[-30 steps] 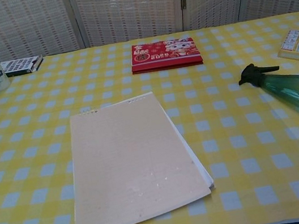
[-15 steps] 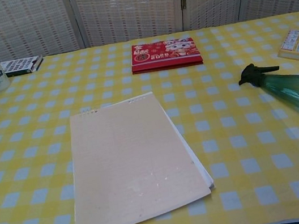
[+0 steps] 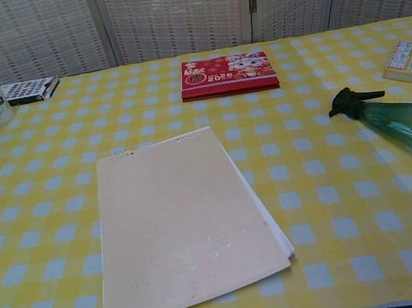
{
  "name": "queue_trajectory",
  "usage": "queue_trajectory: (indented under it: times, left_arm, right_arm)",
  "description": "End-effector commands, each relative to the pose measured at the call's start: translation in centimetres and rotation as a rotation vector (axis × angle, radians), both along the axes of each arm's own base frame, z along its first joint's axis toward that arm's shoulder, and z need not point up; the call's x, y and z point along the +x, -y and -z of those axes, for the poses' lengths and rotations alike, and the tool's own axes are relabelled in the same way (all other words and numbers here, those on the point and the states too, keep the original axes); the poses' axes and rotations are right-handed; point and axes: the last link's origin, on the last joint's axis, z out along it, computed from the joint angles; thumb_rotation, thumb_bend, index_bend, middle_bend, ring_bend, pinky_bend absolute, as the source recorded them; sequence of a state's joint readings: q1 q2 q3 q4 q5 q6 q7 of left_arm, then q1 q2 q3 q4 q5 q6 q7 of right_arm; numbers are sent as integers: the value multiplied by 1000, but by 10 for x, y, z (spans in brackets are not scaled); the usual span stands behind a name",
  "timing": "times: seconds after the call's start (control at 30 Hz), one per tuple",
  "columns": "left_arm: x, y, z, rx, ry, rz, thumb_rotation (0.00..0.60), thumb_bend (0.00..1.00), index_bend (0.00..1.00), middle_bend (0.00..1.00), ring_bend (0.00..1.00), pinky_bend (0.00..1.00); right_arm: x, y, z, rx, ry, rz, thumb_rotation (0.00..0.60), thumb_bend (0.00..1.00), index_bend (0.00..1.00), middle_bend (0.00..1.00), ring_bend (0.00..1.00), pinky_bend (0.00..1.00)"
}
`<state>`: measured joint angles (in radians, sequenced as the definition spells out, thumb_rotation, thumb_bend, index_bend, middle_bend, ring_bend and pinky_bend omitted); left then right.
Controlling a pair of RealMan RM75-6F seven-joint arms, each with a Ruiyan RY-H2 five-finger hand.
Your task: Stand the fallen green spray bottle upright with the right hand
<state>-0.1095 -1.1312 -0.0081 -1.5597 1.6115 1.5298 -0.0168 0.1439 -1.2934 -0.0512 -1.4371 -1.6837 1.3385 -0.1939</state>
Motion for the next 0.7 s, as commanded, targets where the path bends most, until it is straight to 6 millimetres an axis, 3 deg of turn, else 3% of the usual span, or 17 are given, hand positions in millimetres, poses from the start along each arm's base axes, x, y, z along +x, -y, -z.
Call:
queue_trajectory:
  times: [0.03,0.47,0.7]
  left_arm:
    - [1,2,-1,-3,9,5,99,378,15,40,13,1]
    - [1,6,-7,11,35,27,109,378,51,55,21,2]
    - [1,5,-5,1,28,20,110,379,54,55,21,1]
  right_arm:
    - [-9,5,7,-32,-7,8,600,393,0,0,0,0]
    - [-40,23,-7,-148,-98,48,600,392,0,0,0,0]
    - [-57,62,-26,-220,-144,80,600,393,0,0,0,0]
